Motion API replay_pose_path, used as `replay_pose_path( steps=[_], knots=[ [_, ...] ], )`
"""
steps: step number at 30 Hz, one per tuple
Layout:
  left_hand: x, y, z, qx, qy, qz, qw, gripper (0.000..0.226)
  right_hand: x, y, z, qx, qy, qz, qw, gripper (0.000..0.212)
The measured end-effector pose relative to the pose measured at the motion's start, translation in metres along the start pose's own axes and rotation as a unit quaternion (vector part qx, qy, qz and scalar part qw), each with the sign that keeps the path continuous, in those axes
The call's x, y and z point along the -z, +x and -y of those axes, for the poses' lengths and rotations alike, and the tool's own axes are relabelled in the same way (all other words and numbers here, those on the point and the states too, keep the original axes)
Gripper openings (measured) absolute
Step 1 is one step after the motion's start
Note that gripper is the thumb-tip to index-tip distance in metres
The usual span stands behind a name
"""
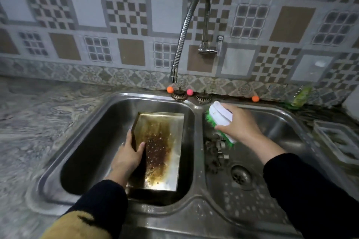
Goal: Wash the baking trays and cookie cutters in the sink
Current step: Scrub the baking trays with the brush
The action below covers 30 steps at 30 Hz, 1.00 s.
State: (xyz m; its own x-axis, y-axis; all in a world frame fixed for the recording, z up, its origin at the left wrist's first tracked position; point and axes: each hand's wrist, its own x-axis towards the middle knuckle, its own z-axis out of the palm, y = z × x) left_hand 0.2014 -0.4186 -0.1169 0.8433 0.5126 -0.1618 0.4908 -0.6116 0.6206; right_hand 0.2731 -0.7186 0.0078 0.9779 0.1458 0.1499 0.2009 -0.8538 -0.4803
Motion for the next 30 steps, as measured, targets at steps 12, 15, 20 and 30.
replay_pose_path(
  steps=[12,15,20,30],
  knots=[
    [-0.006,0.029,0.036,0.085,0.012,0.152,0.985,0.089,-0.034,-0.019,-0.021,-0.032,0.023,0.017,0.999,0.078],
    [-0.008,0.026,0.038,0.103,0.071,0.140,0.982,0.091,-0.036,-0.018,-0.023,-0.030,0.036,0.024,0.999,0.077],
    [-0.007,0.020,0.022,0.070,0.201,0.113,0.971,0.085,-0.036,-0.019,-0.030,-0.036,0.053,0.042,0.997,0.082],
    [-0.049,-0.018,-0.125,-0.222,0.207,0.005,0.953,0.041,-0.007,-0.023,-0.066,-0.061,0.020,0.092,0.994,0.087]
  ],
)
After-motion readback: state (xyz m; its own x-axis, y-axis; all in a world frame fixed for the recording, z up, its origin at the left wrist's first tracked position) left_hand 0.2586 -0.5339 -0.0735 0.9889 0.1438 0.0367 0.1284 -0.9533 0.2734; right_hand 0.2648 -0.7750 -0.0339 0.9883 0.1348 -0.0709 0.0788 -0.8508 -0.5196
